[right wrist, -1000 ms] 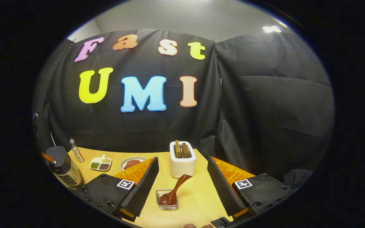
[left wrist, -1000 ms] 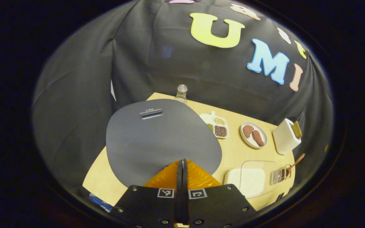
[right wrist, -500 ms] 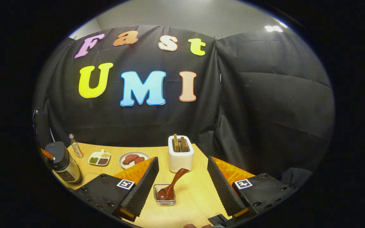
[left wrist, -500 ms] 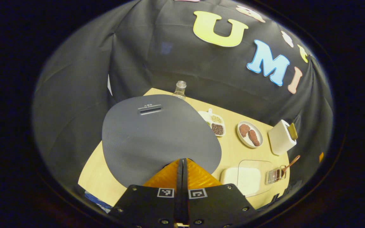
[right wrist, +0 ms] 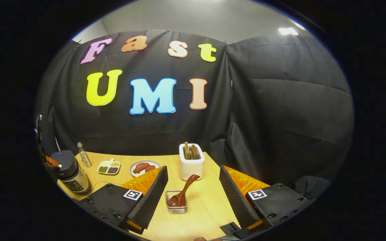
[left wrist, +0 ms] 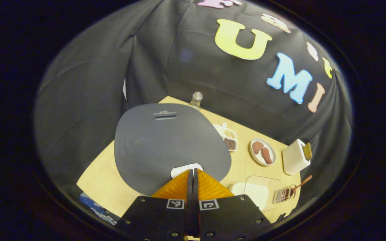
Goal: Close the left gripper, press the button to open the rice cooker; take a wooden spoon from the chopstick holder with the right hand, scoop a spoonful of rice and pour it into the rice cooker, then put the wooden spoon back into the chopstick holder.
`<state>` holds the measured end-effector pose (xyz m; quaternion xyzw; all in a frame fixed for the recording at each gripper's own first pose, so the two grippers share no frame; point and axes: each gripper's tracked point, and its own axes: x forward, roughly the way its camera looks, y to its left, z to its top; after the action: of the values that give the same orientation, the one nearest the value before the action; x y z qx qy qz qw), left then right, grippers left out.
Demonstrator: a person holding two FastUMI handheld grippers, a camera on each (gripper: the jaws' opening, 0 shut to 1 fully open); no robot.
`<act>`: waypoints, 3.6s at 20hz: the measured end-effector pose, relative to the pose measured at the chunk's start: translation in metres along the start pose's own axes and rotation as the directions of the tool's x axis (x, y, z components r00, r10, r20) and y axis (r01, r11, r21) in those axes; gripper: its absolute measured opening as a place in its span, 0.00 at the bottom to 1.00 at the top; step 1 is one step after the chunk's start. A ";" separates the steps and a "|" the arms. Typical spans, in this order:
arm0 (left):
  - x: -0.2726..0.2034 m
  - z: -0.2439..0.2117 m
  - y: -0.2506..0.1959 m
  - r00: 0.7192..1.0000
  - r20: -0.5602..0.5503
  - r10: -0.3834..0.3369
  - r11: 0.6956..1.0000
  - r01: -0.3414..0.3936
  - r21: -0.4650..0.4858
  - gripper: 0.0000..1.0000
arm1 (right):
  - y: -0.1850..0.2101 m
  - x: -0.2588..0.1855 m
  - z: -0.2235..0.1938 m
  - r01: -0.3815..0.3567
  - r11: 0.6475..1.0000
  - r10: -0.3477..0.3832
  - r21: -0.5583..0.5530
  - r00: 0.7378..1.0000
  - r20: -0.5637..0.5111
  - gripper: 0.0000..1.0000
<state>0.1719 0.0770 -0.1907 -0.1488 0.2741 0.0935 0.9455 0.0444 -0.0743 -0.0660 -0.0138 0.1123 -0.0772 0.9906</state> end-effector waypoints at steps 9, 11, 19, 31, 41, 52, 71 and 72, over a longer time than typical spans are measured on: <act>-0.068 -0.078 0.038 1.000 -0.021 -0.016 0.997 0.018 0.073 0.00 | 0.005 -0.032 -0.004 0.027 0.999 -0.028 -0.032 0.999 -0.034 0.99; -0.081 -0.091 0.048 1.000 -0.012 0.005 0.995 -0.003 0.102 0.01 | 0.015 -0.030 0.000 -0.003 0.999 0.002 -0.047 1.000 -0.023 0.94; -0.122 -0.034 0.018 0.982 0.188 0.035 0.985 -0.066 0.162 0.07 | 0.038 0.024 -0.009 -0.121 0.986 0.131 0.118 0.988 -0.077 0.95; -0.155 0.013 -0.051 0.902 0.426 0.070 0.975 -0.152 0.161 0.94 | 0.013 0.123 -0.063 -0.154 0.964 0.206 0.215 0.947 -0.246 0.93; -0.153 -0.002 -0.127 0.913 0.401 0.078 0.961 -0.175 0.212 0.92 | 0.030 0.197 -0.134 -0.161 0.903 0.329 0.399 0.855 -0.400 0.98; -0.168 -0.043 -0.131 0.916 0.354 0.190 0.951 -0.261 0.164 0.92 | 0.069 0.243 -0.184 -0.193 0.840 0.460 0.507 0.749 -0.476 0.92; -0.134 -0.036 -0.161 0.935 0.355 -0.010 0.940 -0.112 0.321 0.92 | 0.044 0.200 -0.116 -0.209 0.849 0.424 0.485 0.818 -0.389 0.20; -0.133 -0.035 -0.162 0.935 0.351 -0.037 0.939 -0.087 0.333 0.93 | 0.040 0.195 -0.108 -0.202 0.858 0.403 0.472 0.834 -0.376 0.20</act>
<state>0.0854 -0.0992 -0.1090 0.0411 0.1141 0.0816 0.9893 0.2136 -0.0661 -0.2157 0.2330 0.3265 0.0613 0.9140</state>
